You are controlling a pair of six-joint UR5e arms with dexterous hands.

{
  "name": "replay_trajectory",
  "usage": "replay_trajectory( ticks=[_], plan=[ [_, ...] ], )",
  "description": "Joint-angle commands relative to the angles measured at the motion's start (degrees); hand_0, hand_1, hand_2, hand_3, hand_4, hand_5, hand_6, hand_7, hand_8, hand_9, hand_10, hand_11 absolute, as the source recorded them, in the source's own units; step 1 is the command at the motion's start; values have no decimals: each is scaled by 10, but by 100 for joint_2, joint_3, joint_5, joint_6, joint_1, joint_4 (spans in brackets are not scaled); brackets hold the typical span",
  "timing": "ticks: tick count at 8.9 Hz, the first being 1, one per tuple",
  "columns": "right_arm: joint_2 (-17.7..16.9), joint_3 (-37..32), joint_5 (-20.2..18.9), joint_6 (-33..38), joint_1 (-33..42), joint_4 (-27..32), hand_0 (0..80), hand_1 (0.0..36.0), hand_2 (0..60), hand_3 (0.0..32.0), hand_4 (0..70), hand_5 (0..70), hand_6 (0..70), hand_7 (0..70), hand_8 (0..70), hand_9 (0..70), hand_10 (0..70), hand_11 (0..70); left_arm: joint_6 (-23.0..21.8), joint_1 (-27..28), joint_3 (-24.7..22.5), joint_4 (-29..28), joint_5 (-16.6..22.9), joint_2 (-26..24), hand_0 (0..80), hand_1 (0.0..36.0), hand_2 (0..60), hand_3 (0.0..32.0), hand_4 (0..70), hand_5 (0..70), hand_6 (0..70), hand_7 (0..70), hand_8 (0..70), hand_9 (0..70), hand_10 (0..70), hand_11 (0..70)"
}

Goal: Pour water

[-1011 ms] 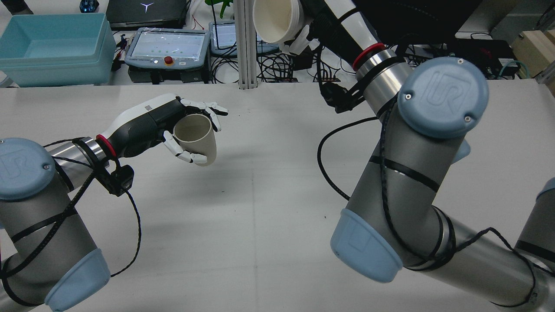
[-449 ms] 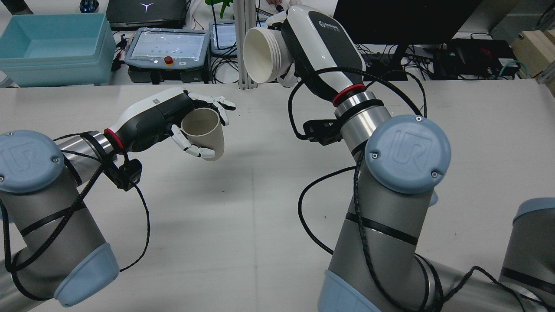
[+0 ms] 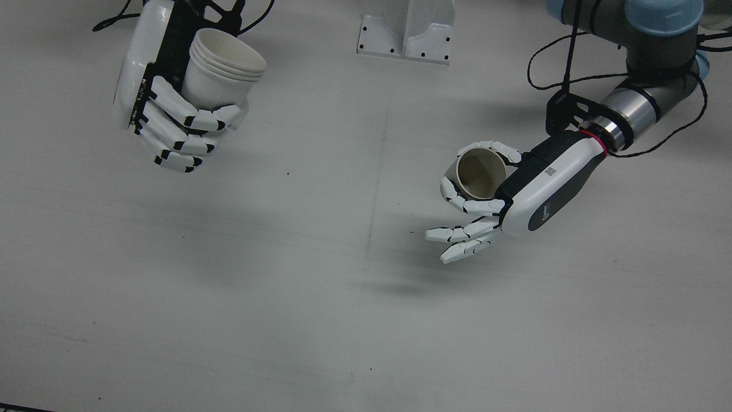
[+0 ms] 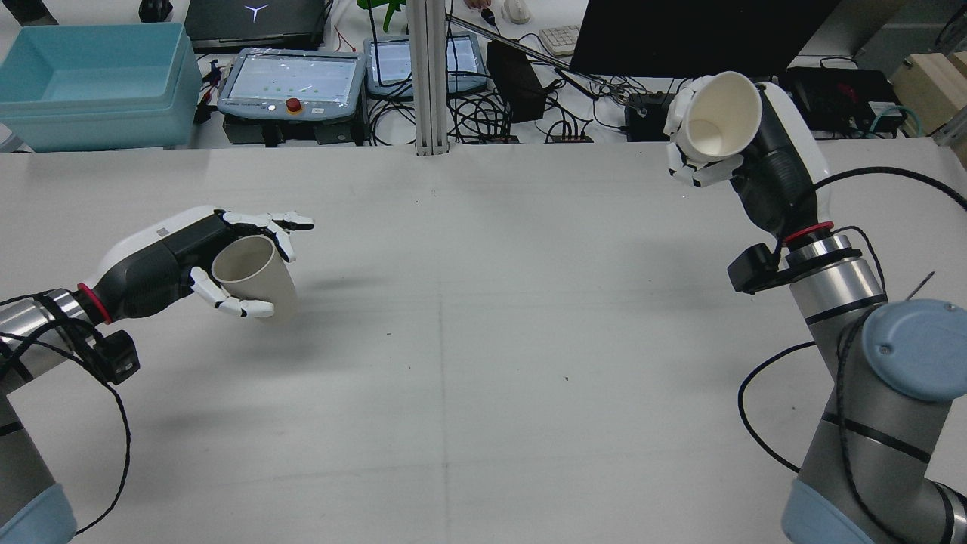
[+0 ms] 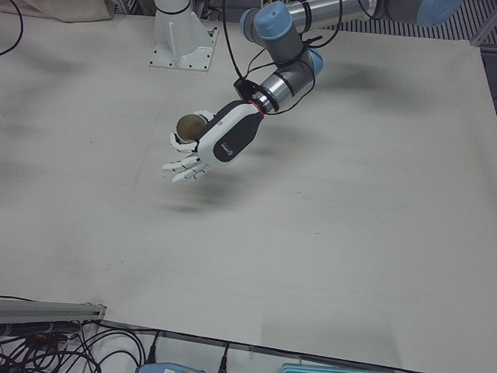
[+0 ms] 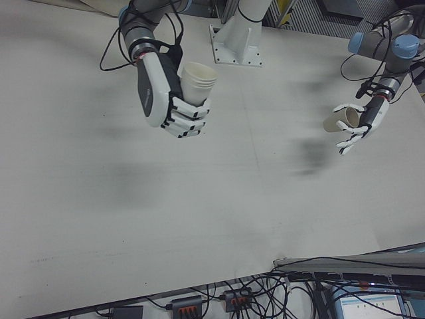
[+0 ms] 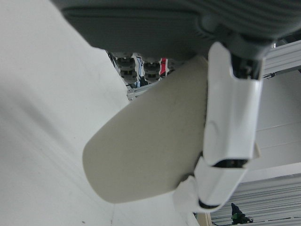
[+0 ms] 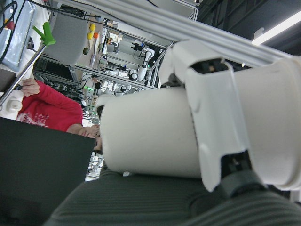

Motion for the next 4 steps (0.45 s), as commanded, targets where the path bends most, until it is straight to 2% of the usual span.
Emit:
replay_trajectory(
  ticks=[1,2,3,4],
  plan=[
    [-836,-936,-720,1154,663,701,800,360,600,0,580,700,667,700,470,581,459,674,-53,-307,104,-1246,-2,1233,724,360,600,0,700,700,201,174,85,79,65,113],
    [-848,-1854,-737,1171,636,1760,800,360,600,0,499,700,648,682,478,595,471,690,-45,-614,244,-1579,-2,1453,704,360,600,0,700,700,203,174,86,80,65,112],
    [-805,-2820,-772,1215,566,2858,759,360,600,0,482,700,651,682,492,617,487,700,-10,-921,333,-1957,-2,1768,685,360,600,0,700,700,200,172,85,79,66,112],
    [-604,-3569,-773,1441,566,3504,659,360,600,0,437,700,647,685,520,660,516,700,-18,-1125,429,-2257,-10,2006,704,360,600,0,700,700,194,170,83,78,64,111]
  ],
)
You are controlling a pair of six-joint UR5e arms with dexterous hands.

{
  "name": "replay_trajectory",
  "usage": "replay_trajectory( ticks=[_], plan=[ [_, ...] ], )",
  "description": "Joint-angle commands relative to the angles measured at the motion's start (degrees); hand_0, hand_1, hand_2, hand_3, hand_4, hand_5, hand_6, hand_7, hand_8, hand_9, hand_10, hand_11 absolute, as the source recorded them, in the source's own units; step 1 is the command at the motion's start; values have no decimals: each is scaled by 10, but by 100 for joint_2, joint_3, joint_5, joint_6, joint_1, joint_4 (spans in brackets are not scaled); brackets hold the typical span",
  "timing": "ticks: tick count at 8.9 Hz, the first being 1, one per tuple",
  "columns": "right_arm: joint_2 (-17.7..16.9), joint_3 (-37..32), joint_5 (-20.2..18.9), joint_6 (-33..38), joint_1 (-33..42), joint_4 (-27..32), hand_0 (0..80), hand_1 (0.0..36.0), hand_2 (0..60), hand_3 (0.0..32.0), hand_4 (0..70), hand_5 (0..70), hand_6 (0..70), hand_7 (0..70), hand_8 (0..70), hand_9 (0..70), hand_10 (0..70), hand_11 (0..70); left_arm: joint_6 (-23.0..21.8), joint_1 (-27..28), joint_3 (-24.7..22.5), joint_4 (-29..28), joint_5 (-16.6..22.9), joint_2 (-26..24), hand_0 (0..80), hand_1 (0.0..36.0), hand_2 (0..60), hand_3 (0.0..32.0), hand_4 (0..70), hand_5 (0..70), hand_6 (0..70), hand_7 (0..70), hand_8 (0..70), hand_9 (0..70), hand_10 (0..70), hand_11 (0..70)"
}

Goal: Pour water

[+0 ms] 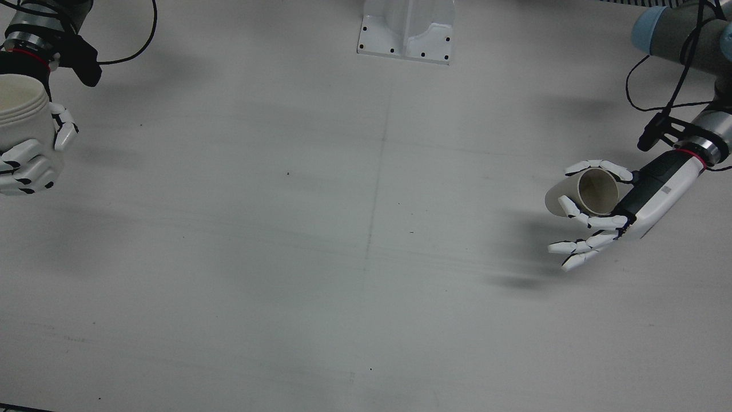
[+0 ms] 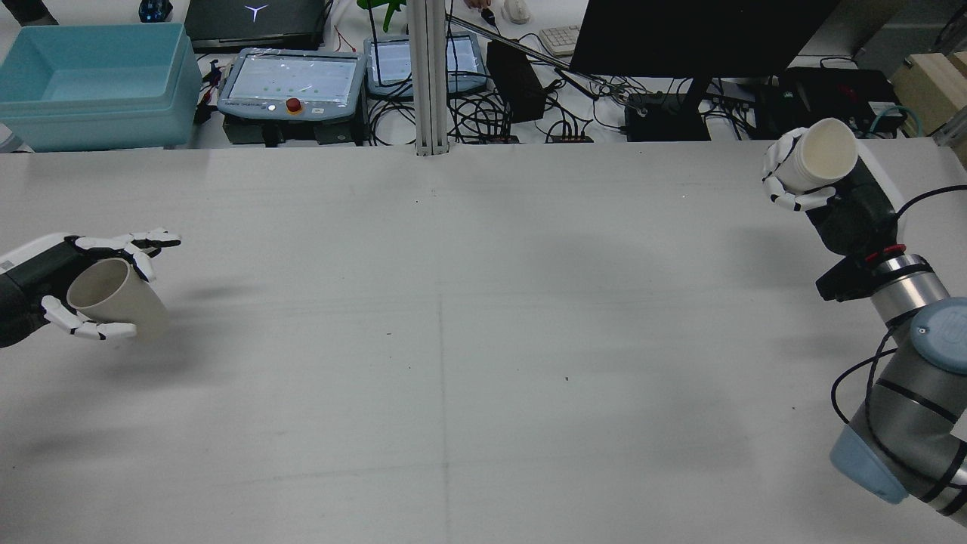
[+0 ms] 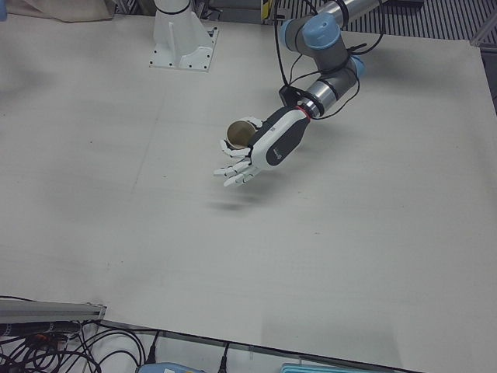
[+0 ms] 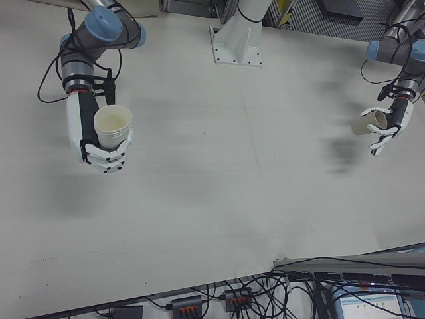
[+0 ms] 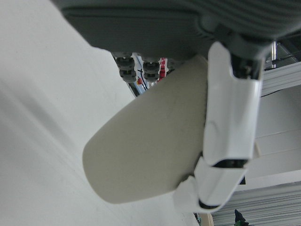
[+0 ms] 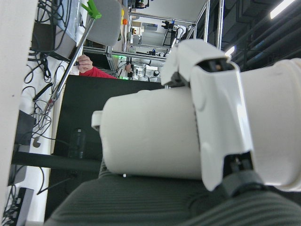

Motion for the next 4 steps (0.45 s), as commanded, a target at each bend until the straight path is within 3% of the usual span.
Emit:
replay_trajectory(
  ticks=[1,2,3,4],
  plan=[
    [344,-2269,-26,535,-53,1836,673,360,600,0,452,700,654,700,527,671,493,700,51,-700,285,-826,-17,581,694,359,600,0,700,700,186,166,79,74,62,108],
    [581,-2971,-18,755,-62,2028,685,360,600,0,456,700,662,700,534,680,487,700,121,-693,451,-888,-217,546,698,360,600,0,700,700,188,167,79,74,62,107],
    [801,-3648,17,862,-106,2456,645,359,600,0,422,700,656,700,540,689,509,700,156,-675,601,-915,-306,494,696,360,600,0,700,700,180,163,76,71,60,105],
    [907,-3994,26,880,-115,2782,631,354,600,0,398,700,650,700,544,694,524,700,191,-675,672,-924,-307,493,698,360,600,0,700,700,180,164,75,70,59,103]
  ],
)
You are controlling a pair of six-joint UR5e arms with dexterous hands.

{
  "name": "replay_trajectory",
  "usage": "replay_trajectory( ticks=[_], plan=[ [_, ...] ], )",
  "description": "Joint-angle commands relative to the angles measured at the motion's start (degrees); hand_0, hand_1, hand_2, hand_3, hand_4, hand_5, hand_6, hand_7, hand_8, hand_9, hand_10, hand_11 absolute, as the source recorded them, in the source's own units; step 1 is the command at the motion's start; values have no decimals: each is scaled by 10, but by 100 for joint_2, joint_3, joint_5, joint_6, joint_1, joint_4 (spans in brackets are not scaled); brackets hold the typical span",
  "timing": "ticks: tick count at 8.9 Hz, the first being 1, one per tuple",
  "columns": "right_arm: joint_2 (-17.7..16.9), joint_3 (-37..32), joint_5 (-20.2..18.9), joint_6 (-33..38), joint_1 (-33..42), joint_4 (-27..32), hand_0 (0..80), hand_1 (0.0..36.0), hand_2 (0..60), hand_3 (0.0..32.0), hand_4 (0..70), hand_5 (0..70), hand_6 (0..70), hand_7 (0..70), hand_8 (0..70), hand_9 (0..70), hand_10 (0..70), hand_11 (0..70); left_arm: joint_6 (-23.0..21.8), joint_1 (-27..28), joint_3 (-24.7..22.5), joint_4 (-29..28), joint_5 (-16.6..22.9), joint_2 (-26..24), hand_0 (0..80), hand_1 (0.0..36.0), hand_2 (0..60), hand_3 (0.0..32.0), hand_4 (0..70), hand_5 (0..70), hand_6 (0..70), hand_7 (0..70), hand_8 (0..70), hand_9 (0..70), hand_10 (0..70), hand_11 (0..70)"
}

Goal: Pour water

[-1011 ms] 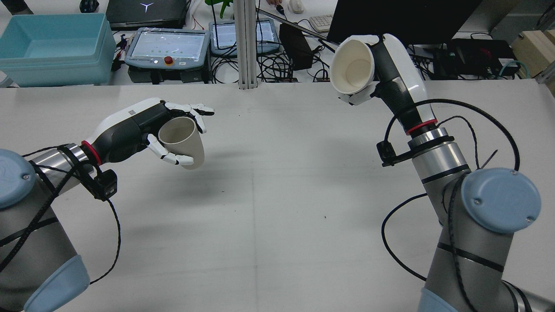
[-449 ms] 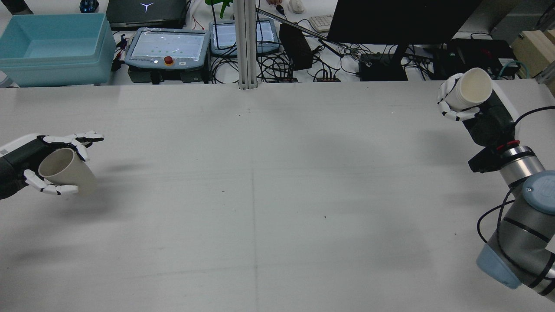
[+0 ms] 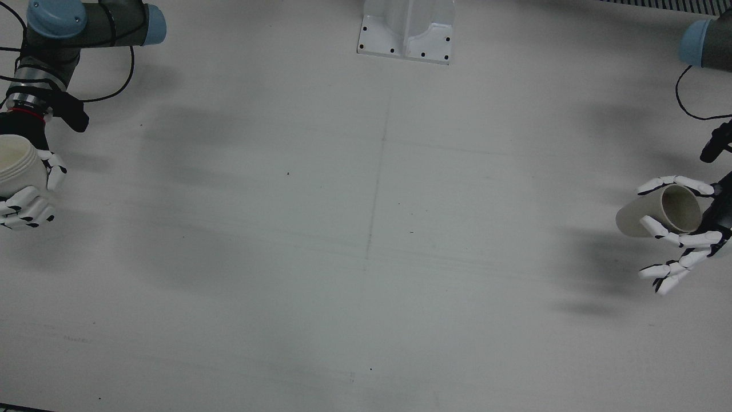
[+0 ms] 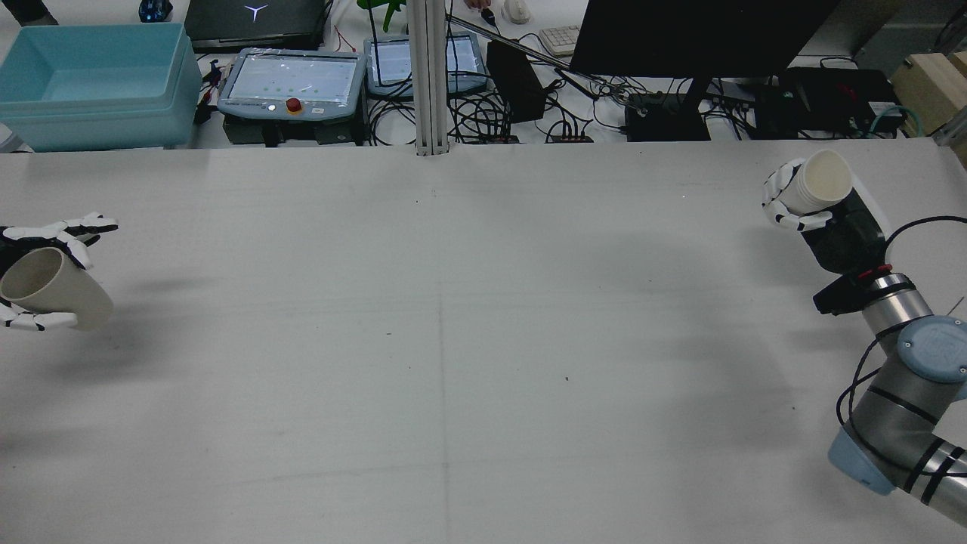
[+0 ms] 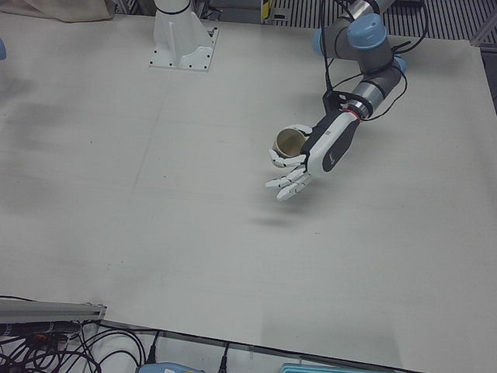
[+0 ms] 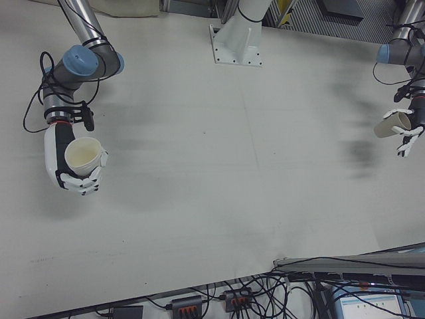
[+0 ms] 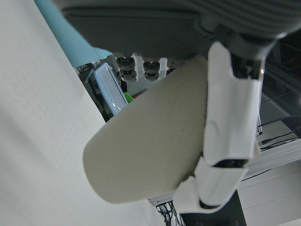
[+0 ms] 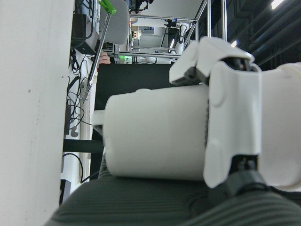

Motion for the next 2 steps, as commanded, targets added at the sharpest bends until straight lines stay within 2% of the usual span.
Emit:
replay_trajectory(
  ticks=[1,2],
  plan=[
    [349,-1181,47,336,-45,773,627,351,600,0,409,700,661,700,554,700,532,700,96,-25,298,-104,-128,-26,698,360,600,0,700,700,188,166,77,70,58,102],
    [314,-1181,21,433,-2,765,641,356,600,0,452,700,674,700,557,700,520,700,96,-16,438,-183,-137,-44,685,359,600,0,700,700,191,166,78,71,59,103]
  ],
)
